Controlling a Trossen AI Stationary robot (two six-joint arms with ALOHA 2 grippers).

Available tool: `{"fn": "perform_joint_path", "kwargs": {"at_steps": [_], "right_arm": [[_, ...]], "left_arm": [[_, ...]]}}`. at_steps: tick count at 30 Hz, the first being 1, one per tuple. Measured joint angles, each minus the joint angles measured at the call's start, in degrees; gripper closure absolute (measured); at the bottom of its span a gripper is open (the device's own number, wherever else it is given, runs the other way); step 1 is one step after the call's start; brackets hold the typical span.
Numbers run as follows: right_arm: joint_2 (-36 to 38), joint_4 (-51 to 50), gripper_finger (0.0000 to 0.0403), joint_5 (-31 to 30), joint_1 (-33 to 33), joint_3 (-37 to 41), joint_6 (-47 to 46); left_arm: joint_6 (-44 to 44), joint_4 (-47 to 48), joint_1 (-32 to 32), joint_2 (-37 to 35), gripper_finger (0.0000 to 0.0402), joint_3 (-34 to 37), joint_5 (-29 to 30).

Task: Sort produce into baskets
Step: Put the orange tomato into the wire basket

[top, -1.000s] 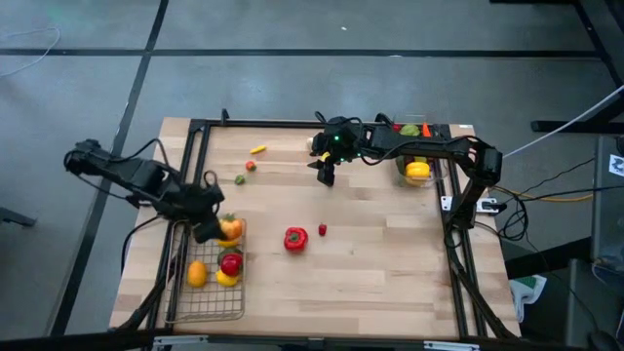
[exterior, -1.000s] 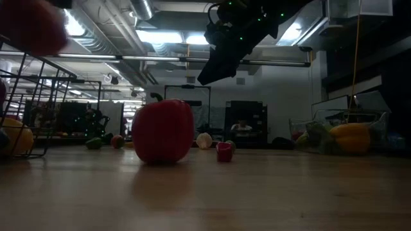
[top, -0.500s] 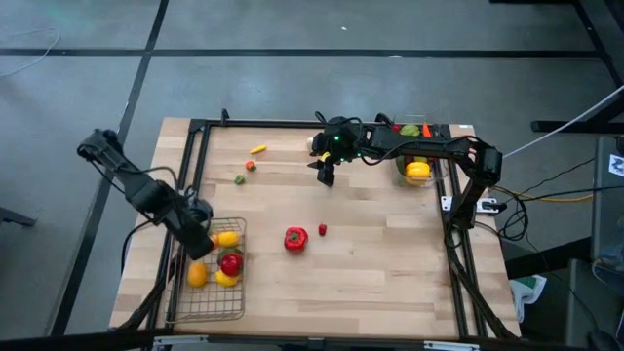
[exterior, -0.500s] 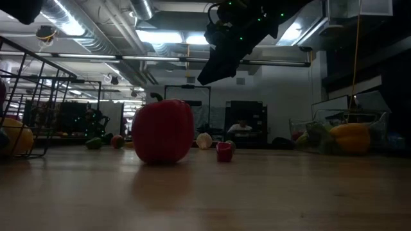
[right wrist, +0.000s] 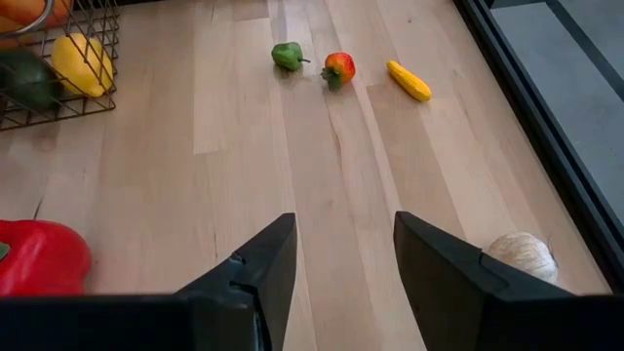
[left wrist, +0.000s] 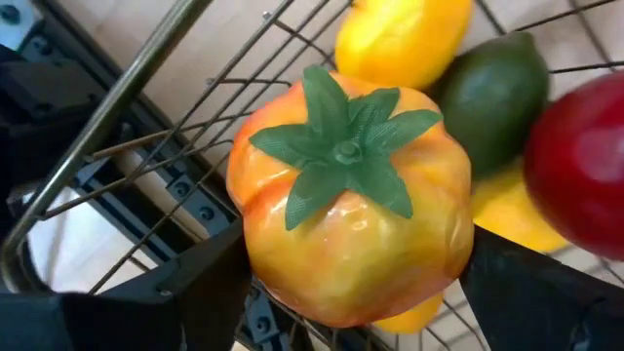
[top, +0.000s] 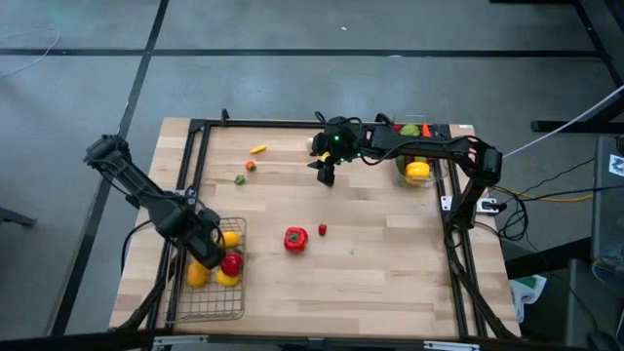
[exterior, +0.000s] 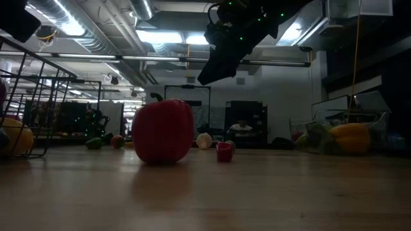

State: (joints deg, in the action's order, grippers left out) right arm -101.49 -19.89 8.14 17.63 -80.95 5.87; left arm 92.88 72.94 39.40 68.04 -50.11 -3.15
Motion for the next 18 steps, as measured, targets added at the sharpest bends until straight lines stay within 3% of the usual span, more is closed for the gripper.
{"fn": "perform_joint_path", "kwargs": {"at_steps": [12,18], "right_arm": [[0.0,0.0,0.0231,0.0,0.0,0.0,0.0],[0.0,0.0,0.0231,0.0,0.0,0.0,0.0]], "left_arm": [[-2.2,-1.9,0.0,1.9,0.0076,0.0,0.8],[-1.7,-1.9,0.0,1.9,0.0025,0.0,1.0]]}}
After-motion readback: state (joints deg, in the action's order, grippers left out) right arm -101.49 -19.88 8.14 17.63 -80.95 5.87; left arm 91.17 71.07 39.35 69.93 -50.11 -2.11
